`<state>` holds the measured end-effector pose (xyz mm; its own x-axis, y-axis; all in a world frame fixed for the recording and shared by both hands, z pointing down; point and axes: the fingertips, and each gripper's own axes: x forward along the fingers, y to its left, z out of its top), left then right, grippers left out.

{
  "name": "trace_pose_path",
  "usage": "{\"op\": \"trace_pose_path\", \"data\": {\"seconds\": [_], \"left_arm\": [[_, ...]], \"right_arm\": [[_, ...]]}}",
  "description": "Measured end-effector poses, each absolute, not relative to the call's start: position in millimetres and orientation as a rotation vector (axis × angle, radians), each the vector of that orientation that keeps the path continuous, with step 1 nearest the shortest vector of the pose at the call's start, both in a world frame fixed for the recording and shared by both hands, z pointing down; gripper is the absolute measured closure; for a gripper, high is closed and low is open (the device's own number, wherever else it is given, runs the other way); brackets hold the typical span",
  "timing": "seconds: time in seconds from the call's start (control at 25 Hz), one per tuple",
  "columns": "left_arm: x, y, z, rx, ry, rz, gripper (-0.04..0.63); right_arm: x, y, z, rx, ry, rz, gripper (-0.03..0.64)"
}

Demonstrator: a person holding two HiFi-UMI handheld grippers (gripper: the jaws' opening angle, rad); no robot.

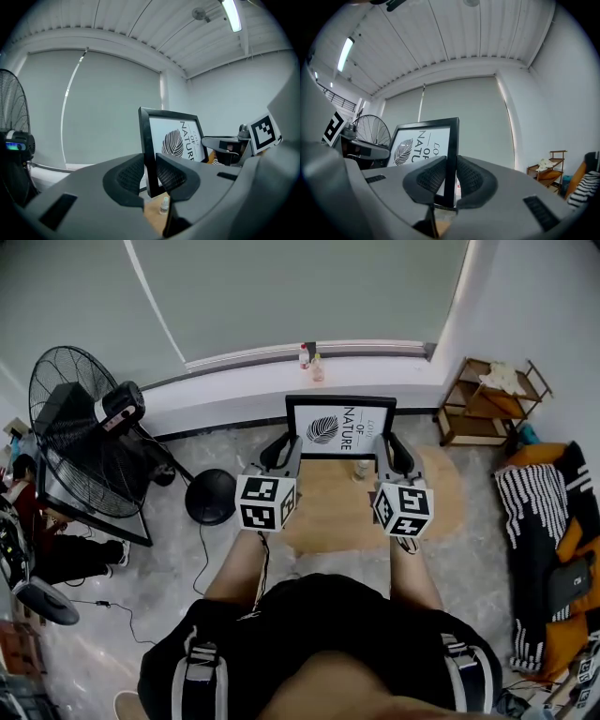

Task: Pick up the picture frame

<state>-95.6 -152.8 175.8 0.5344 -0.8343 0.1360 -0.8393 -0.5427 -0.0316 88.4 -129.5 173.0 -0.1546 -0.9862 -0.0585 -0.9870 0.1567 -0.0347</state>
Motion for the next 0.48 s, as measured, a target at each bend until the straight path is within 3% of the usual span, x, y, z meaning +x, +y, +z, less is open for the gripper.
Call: {"op": "trace_pose_path", "data": {"seconds": [0.48], "left_arm": [[-91.3,-160.6,175.4,2.714,-1.474,0.212,0.502]], "right_arm": [[92.4,-135.8,174.6,-1.996,2.331,0.004,0.534]]}}
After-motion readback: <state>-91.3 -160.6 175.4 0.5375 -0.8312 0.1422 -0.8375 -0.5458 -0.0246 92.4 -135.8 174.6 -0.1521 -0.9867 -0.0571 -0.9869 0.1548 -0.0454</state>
